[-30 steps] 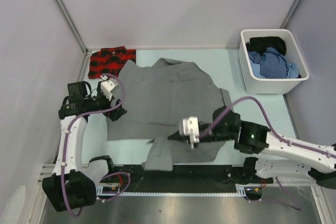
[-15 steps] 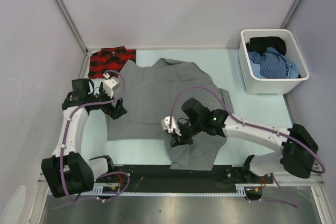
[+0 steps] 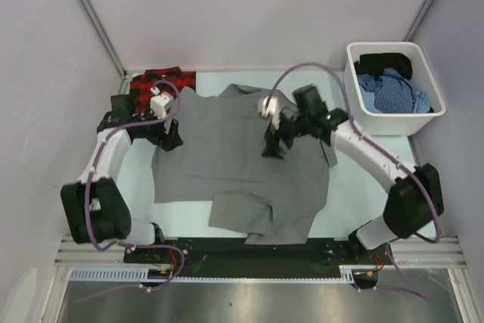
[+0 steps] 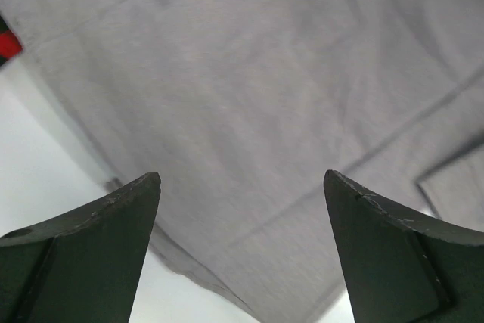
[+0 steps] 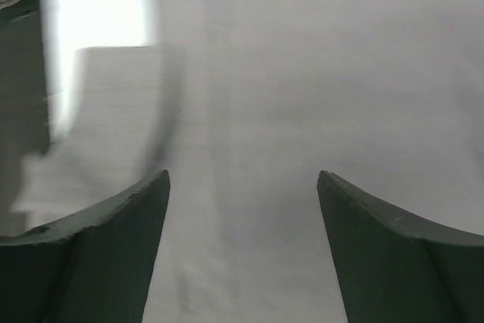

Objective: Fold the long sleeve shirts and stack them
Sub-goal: Fold the shirt

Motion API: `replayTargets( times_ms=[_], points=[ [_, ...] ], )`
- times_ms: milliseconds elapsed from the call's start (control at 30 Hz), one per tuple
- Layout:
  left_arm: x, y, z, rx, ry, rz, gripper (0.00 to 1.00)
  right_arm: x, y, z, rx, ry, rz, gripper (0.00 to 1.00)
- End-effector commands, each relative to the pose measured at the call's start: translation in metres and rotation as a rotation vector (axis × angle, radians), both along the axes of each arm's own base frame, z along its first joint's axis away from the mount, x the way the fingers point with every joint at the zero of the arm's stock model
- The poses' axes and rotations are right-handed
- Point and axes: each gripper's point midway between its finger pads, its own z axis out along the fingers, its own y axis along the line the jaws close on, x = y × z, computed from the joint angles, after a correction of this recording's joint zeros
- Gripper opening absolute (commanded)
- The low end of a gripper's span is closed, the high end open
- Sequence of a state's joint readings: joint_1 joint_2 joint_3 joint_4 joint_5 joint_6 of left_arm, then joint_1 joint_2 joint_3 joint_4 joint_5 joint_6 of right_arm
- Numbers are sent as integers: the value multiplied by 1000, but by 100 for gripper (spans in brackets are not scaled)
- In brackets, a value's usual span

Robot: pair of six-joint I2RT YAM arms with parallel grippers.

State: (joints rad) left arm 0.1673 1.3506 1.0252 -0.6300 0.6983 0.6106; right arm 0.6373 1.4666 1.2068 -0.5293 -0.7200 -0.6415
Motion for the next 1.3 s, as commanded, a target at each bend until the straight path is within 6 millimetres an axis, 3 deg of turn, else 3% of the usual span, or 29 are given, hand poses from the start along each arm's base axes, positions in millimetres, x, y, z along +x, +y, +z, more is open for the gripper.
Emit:
replayTargets(
  times_ms=[0,33,67,100,133,167,200,267,300,333,367,400,433,500,533,600,667,700,733,867,967,1267],
  points=[
    [61,18,6,34,-23,123,92,105,-65,-4,-12,157,-382,79],
    [68,17,5,17,-6,135,92,133,-70,11,34,158,-440,77],
    [76,16,8,-2,-12,137,91,165,-90,-2,58,252,-565,75],
    [89,16,8,-17,-10,147,91,188,-94,-1,96,265,-613,73],
    [96,15,10,-41,-8,165,91,215,-102,12,134,239,-671,72],
    [107,16,13,-46,-33,176,91,234,-112,9,153,251,-725,72],
    [118,16,11,-46,-32,186,91,255,-114,-15,164,301,-768,72],
    [131,16,8,-47,-29,195,91,287,-117,-16,188,270,-810,73],
    [143,17,6,-38,-30,202,91,303,-117,-37,191,298,-832,73],
    [148,18,4,-39,-24,210,91,313,-116,-45,198,309,-842,73],
    [154,19,3,-38,-25,214,91,329,-116,-33,228,280,-845,72],
    [165,19,11,-35,-50,215,91,340,-115,-55,227,313,-864,72],
    [172,20,-3,-34,-24,219,91,350,-116,-59,231,299,-887,71],
    [189,20,3,-30,-50,227,91,371,-118,-56,272,250,-915,69],
    [196,19,-8,-33,-34,223,90,378,-120,-69,272,257,-940,69],
    [210,13,-4,-24,-61,210,89,390,-117,-70,296,224,-941,69],
    [221,9,-17,-11,-55,202,89,396,-117,-84,289,220,-957,68],
    [230,4,-10,-1,-82,195,89,399,-116,-86,293,213,-957,68],
    [236,6,-14,19,-88,205,89,399,-113,-97,289,233,-965,67],
    [260,9,-30,40,-90,230,89,406,-111,-109,285,235,-993,67],
    [277,14,-22,56,-127,254,88,409,-110,-112,293,248,-1014,67],
    [281,14,-37,52,-93,259,88,406,-103,-127,282,299,-1000,64]
  ],
)
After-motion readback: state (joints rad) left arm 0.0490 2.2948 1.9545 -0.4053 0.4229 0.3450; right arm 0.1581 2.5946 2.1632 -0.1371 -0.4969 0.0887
